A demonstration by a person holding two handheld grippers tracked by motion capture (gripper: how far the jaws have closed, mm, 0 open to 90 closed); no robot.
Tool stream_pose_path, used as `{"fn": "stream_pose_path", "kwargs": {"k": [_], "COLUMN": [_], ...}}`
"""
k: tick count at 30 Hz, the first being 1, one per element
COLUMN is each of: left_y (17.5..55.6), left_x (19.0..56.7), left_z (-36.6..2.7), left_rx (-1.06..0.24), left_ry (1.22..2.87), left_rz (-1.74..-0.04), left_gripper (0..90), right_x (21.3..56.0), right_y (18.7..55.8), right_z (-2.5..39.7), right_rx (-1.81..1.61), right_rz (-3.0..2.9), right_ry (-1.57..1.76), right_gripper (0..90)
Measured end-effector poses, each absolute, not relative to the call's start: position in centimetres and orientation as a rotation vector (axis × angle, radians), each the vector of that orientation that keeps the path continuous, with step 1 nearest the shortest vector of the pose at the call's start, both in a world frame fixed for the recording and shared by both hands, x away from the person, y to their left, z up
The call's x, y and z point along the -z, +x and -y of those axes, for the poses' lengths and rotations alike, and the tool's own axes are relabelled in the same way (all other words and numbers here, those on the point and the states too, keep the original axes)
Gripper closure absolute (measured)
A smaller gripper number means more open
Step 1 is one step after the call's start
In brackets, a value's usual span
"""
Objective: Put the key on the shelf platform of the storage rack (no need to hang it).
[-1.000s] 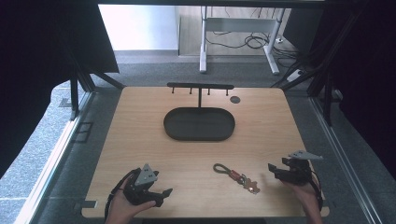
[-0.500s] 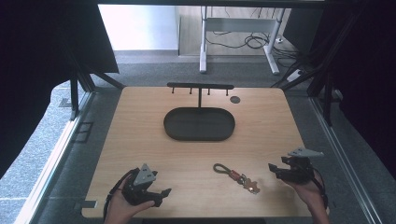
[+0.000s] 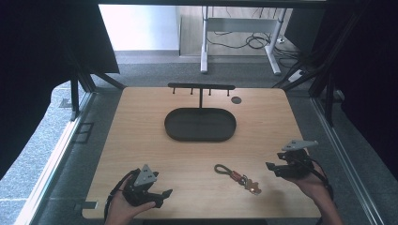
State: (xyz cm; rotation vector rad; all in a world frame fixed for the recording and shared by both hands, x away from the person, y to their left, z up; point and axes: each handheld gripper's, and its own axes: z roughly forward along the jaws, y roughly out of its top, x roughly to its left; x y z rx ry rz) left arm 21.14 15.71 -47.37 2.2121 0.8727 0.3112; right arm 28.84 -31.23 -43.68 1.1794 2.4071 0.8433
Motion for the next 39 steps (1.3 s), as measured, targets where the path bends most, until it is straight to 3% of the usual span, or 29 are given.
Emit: {"fn": "stream_pose_path", "kwargs": {"k": [22, 39], "left_y": [21.0, 21.1], "left_x": [47.3, 47.4], "left_z": [-15.5, -15.6], "left_rx": [-0.308, -0.306], "left_ry": [2.216, 2.216], "left_rz": [-0.859, -0.860], "left_gripper": [23.1, 23.2], "right_x": [42.9, 44.7], "right_y": [30.4, 31.1], "right_z": [27.0, 24.1], "right_rx": [-0.714, -0.626], "right_rz": [-2.576, -2.695], "right_ry": [1.056, 0.990], "right_gripper": [40.3, 41.8]}}
